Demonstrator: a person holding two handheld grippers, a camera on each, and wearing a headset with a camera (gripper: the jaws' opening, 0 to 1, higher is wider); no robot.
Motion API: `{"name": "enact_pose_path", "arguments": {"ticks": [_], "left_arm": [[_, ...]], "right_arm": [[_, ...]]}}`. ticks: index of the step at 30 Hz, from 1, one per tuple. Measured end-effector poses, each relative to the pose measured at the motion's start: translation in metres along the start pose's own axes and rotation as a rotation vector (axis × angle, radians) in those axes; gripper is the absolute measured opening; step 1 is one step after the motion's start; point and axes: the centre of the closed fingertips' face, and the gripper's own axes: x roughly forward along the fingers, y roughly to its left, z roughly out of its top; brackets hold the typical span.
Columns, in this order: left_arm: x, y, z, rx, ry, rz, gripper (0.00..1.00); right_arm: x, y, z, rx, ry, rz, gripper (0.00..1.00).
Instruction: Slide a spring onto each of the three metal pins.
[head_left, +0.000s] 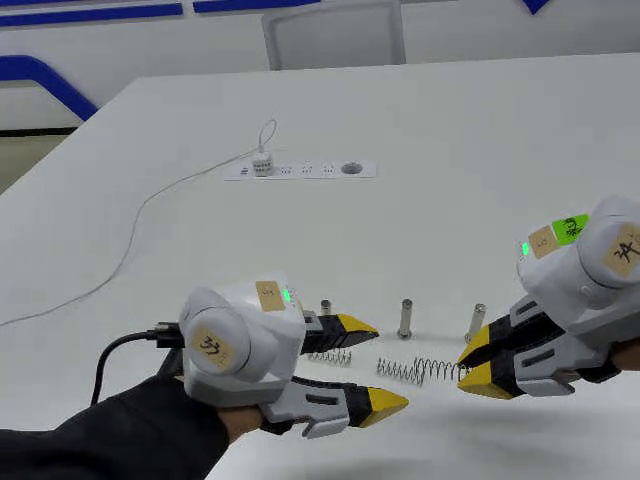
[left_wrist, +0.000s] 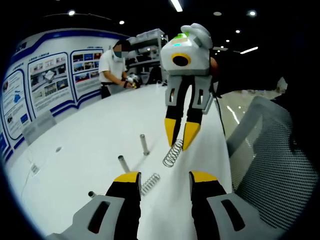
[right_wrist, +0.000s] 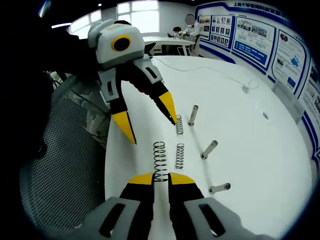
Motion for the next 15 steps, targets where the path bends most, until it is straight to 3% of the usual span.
{"name": "enact_pose_path", "arguments": {"ticks": [5, 15], "left_arm": [[0.001, -0.006, -0.003, 0.016, -0.003, -0.005, 0.35], [0.006, -0.018, 0.001, 0.036, -0.018, -0.043, 0.23]], "right_arm": [[0.002, 0.006, 0.005, -0.045, -0.012, 0.031, 0.11], [0.008, 0.016, 0.009, -0.119, 0.014, 0.065, 0.11]]}}
